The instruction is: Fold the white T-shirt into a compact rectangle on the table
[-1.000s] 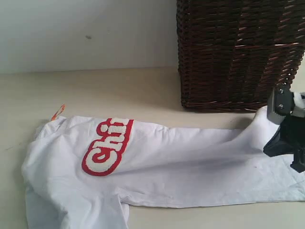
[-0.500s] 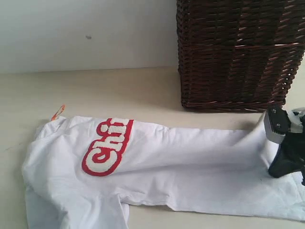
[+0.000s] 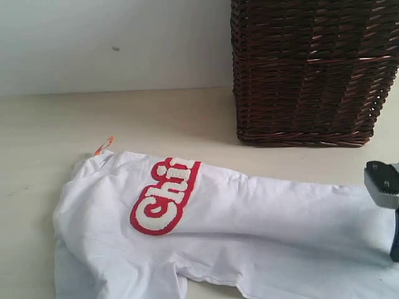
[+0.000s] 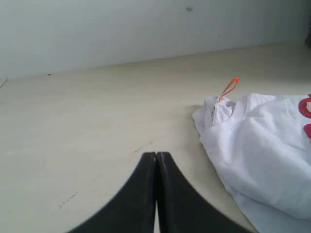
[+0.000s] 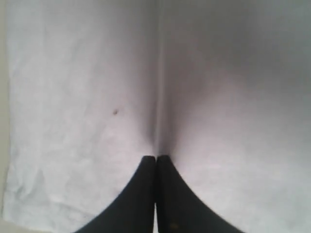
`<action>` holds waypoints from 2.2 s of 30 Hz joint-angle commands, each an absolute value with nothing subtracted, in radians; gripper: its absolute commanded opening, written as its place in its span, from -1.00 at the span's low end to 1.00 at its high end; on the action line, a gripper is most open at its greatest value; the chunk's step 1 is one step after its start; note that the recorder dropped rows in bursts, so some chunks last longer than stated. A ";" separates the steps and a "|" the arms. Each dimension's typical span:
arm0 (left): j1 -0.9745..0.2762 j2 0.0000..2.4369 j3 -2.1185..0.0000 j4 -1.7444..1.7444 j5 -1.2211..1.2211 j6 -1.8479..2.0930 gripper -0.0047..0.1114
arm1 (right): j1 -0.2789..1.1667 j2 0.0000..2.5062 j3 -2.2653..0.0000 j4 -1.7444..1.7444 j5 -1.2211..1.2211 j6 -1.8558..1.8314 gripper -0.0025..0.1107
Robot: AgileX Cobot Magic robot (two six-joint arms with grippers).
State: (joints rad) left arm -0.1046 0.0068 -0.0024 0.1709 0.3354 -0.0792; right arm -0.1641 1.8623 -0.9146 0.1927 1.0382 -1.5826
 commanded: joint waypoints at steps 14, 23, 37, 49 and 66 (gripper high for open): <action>-0.102 0.000 0.000 0.172 0.320 -0.082 -0.87 | 0.046 1.785 -0.914 1.024 0.917 -1.933 -0.79; -0.102 0.000 0.000 0.172 0.320 -0.082 -0.87 | 0.106 1.958 -0.914 1.038 0.354 -1.837 -0.91; -0.102 0.000 0.000 0.172 0.320 -0.082 -0.87 | 0.106 1.843 -0.914 0.510 0.715 -1.460 -0.91; -0.102 0.000 0.000 0.172 0.320 -0.082 -0.87 | 0.106 2.008 -0.914 0.301 0.271 -1.269 -0.91; -0.102 0.000 0.000 0.172 0.320 -0.082 -0.87 | 0.106 1.727 -0.914 0.627 0.271 -1.221 -0.37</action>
State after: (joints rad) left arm -0.1046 0.0068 -0.0024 0.1709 0.3354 -0.0792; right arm 0.1112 1.8361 -0.9143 0.4557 0.2688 -1.2648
